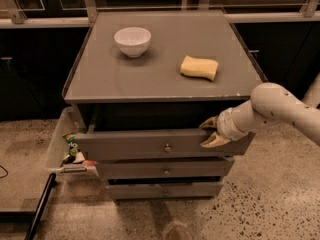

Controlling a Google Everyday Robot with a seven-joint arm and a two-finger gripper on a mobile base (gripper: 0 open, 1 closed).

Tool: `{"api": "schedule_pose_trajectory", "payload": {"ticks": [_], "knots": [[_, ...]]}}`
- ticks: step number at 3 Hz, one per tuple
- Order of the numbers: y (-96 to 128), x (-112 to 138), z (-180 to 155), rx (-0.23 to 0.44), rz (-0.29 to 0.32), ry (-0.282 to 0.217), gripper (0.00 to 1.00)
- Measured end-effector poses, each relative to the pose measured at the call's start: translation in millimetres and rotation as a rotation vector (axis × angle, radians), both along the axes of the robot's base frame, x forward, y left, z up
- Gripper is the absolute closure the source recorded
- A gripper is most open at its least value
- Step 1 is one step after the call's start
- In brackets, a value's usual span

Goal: Open top drawer

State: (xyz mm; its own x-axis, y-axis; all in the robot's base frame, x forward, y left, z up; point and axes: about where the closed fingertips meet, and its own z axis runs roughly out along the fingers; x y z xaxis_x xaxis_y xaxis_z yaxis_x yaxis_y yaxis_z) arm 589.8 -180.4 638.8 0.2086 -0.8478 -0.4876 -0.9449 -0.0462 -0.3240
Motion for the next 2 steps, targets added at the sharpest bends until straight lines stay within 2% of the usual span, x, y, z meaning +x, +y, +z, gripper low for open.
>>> {"api": "schedule_pose_trajectory", "payload": {"ticks": [2], "knots": [[0.0, -0.1, -0.1, 0.000, 0.000, 0.000, 0.39]]}}
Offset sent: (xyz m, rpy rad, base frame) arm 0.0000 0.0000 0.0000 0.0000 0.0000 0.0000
